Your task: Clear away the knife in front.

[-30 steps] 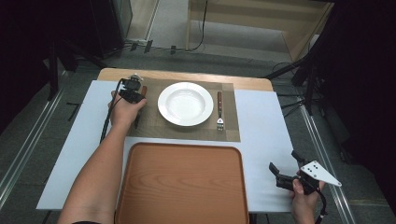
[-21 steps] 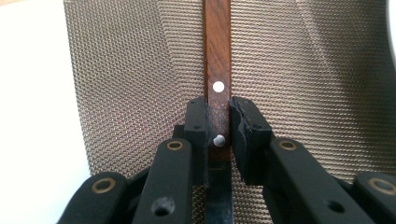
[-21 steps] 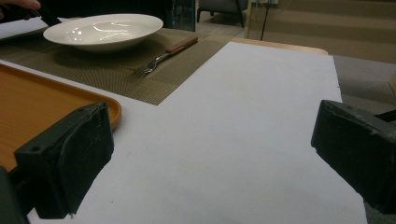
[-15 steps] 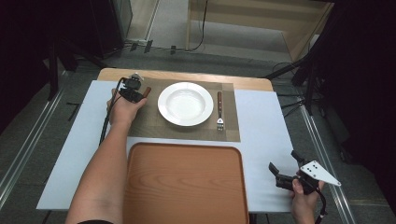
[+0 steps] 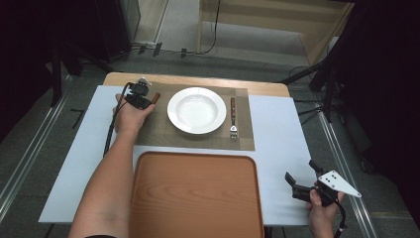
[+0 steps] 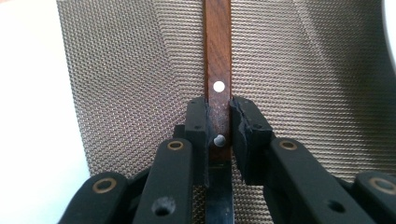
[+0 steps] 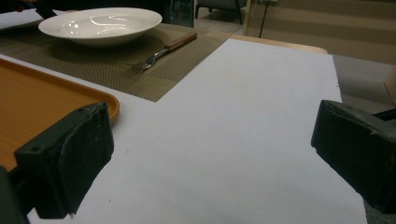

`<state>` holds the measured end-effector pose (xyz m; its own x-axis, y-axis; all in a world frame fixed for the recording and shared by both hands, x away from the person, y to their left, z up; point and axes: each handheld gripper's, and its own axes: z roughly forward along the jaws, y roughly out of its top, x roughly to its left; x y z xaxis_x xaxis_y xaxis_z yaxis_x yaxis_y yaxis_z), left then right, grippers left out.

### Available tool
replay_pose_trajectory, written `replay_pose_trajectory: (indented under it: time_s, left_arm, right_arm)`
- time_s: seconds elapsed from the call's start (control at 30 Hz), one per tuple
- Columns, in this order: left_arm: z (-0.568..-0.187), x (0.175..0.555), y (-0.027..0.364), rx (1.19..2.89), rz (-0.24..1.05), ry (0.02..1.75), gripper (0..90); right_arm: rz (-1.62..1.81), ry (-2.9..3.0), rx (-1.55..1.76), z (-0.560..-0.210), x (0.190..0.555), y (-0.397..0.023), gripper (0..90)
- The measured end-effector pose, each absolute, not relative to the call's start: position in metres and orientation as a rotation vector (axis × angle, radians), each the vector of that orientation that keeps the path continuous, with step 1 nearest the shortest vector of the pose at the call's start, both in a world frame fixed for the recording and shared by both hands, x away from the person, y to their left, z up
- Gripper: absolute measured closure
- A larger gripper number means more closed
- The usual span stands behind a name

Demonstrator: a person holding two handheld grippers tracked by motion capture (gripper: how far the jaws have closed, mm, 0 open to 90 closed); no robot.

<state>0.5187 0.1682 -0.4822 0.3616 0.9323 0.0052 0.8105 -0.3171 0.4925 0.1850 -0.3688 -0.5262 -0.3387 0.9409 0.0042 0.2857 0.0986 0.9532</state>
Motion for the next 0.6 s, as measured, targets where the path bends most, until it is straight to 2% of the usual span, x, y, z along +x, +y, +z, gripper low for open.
replay_pose_trajectory:
  time_s: [0.6]
  left_arm:
    - [-0.4826, 0.5177, 0.1711, 2.227, 0.39, 1.486, 76.0]
  right_arm:
    - [1.24, 1.721, 1.21, -0.5264, 0.1852, -0.3667, 0.0]
